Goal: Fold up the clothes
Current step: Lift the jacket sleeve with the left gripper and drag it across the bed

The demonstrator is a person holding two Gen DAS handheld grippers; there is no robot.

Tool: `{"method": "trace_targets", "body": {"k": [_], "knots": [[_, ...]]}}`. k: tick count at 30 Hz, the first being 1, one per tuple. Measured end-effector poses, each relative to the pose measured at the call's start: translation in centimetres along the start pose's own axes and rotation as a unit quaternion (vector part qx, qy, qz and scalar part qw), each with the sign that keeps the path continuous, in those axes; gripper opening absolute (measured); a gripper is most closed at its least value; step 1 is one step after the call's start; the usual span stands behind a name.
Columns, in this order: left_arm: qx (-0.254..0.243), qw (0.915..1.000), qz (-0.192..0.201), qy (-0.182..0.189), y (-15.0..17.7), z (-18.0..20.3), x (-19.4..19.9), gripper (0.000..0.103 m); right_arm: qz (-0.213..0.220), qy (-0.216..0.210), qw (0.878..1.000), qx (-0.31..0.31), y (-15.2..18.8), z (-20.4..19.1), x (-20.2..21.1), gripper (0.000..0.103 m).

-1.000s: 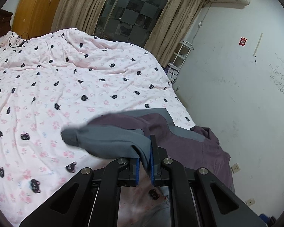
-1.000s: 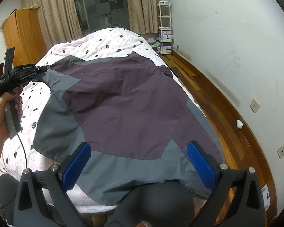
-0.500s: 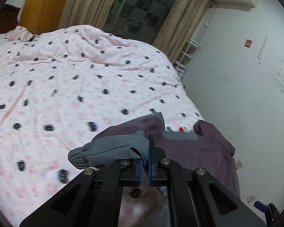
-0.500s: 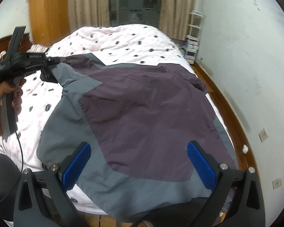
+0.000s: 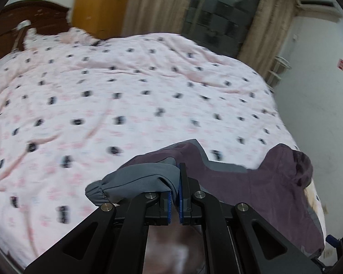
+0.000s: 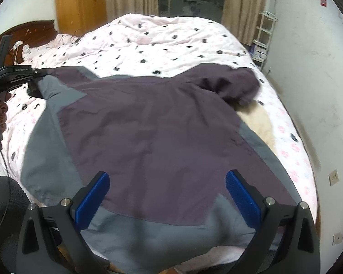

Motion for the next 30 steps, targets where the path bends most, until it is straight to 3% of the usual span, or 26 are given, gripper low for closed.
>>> {"method": "trace_targets", "body": {"k": [11, 17, 22, 25, 28, 30], "knots": [[0.032, 0.9950, 0.009, -0.094, 0.9, -13.5, 1.6, 0.004, -0.016, -0.042, 0.998, 0.050, -1.5, -7.8, -4.4, 0.103], [0.010, 0.9962, 0.012, -0.086, 1.7, -13.9, 2.8, 0.004, -0.004, -0.093, 0.992, 0.089, -2.8, -14.4, -5.9, 0.103], [0.017, 0.9971, 0.014, -0.072, 1.8, -14.0, 3.8, 0.008, 0.006, -0.148, 0.981, 0.128, -4.3, -22.4, -7.2, 0.103], [0.026, 0.9969, 0.003, -0.074, 2.3, -14.7, 3.7, 0.016, 0.005, -0.173, 0.973, 0.151, -5.0, -26.8, -8.0, 0.103], [0.028, 0.9959, -0.007, -0.085, 3.3, -15.5, 3.9, 0.035, 0.006, -0.188, 0.968, 0.168, -5.4, -30.6, -8.7, 0.103], [0.028, 0.9944, -0.006, -0.102, 4.0, -16.4, 4.2, 0.056, 0.009, -0.191, 0.964, 0.184, -5.6, -33.1, -9.3, 0.103]]}}
Point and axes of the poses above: each gripper's, at about its wrist camera, not at the fingertips, and x roughly against the way its jaws point, z to its right, y to its underside, the point moved 7 cm from there along -x, roughly the way its jaws point, and after that the axes turned 9 degrees about -y, right-handed, at the moved point
